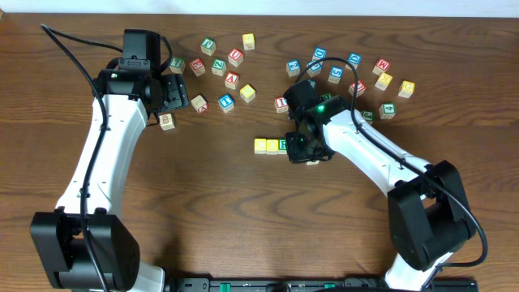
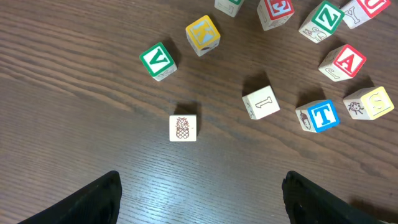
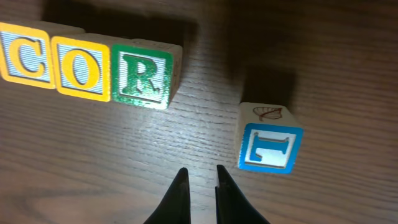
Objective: Spell out CORL
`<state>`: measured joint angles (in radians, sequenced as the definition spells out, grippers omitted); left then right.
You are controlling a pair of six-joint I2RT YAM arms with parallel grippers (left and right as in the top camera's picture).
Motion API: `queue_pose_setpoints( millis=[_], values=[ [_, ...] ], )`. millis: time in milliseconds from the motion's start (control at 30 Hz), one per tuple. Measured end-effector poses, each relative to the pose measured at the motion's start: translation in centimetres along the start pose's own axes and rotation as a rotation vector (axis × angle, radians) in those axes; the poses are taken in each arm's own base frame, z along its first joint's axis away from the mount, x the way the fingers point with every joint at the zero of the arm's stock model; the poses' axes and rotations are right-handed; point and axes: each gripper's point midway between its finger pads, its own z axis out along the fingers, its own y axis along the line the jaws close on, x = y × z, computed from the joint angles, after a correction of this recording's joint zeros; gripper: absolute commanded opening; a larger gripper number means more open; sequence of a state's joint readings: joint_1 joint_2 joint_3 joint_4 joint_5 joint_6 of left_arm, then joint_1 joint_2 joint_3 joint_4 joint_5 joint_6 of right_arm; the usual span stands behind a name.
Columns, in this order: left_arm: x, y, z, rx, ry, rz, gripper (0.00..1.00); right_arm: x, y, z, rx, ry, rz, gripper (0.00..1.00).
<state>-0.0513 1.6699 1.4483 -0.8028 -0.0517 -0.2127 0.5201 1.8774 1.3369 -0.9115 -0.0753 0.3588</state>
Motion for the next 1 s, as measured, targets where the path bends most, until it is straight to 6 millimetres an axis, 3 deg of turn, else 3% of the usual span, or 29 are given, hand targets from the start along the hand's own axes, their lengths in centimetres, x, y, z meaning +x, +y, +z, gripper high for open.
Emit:
queue_pose_setpoints(
  millis=[333,767,1000],
  values=[
    [0.0,0.0,0.0,0.000,0.000,0.000,0.82,0.6,-0.2,1.6,0.012,0.049,0.026,0.10],
    [0.0,0.0,0.0,0.000,0.000,0.000,0.82,0.5,-1.6,1.5,0.077,0.038,0.049,0.11],
    [0.0,0.0,0.0,0.000,0.000,0.000,0.82,-0.4,-1.3,1.6,0.058,0.003,0.047,0.11]
  ],
)
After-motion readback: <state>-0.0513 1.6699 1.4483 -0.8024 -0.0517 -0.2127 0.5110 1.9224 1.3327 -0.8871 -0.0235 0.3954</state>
